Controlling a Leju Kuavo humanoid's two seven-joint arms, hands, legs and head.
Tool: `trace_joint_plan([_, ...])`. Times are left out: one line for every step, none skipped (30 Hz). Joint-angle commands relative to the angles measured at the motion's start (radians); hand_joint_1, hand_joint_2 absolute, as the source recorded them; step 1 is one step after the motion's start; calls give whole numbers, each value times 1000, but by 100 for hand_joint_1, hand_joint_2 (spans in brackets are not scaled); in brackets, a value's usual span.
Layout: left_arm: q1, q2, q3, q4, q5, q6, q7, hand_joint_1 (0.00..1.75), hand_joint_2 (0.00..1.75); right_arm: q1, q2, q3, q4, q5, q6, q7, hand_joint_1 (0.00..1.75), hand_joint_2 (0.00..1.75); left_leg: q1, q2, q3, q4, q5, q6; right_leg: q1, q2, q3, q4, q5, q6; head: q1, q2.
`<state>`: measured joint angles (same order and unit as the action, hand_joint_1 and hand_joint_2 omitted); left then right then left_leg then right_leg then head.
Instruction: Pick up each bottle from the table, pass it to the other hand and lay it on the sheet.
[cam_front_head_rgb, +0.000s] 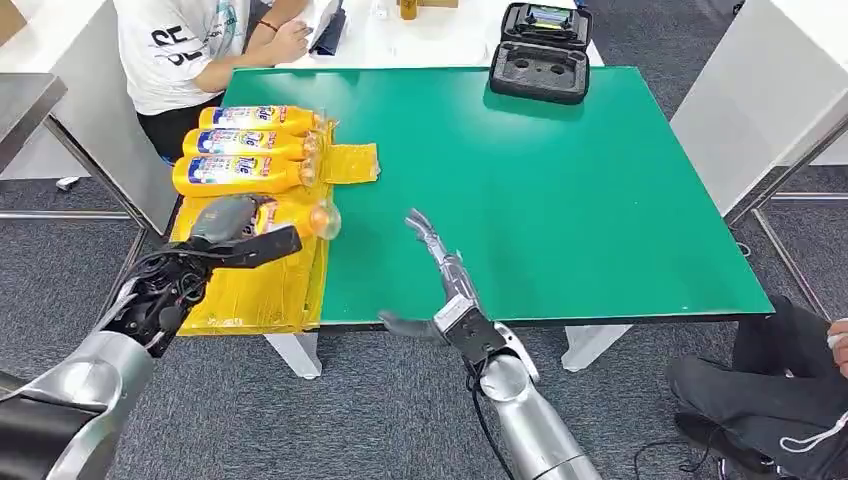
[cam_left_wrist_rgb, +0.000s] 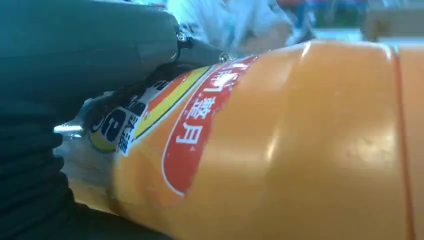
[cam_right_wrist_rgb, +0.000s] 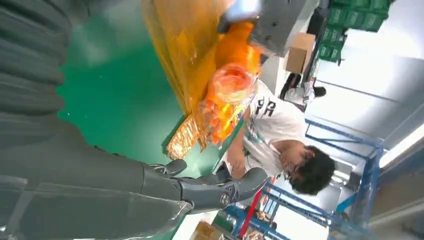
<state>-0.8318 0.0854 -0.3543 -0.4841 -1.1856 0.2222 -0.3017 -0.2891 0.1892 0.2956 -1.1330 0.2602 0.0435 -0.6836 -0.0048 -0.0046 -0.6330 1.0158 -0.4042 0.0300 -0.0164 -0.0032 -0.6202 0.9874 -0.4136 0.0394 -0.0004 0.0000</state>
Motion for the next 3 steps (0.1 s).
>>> trace_joint_plan([-92,-24,-104,93,-31,-115,20,175,175,-32,1,-11,17,30,14,9,0,175,2,-1,2,1,-1,-2,2,-1,3,0,-2,-1,0,0])
trace_joint_plan([-92,-20,-108,89,-41,-117,35,175,175,-39,2,-10,24,33,16,11,0,175,1,-1,1,1,-1,-1,1,-1,2,0,-1,-1,0,0])
trace_joint_plan([-93,-20,-104,88,-39,-127,36,175,175,-44,4,-11,28,34,17,12,0,175,1,0,1,1,-1,-1,1,0,2,0,-1,-1,0,0])
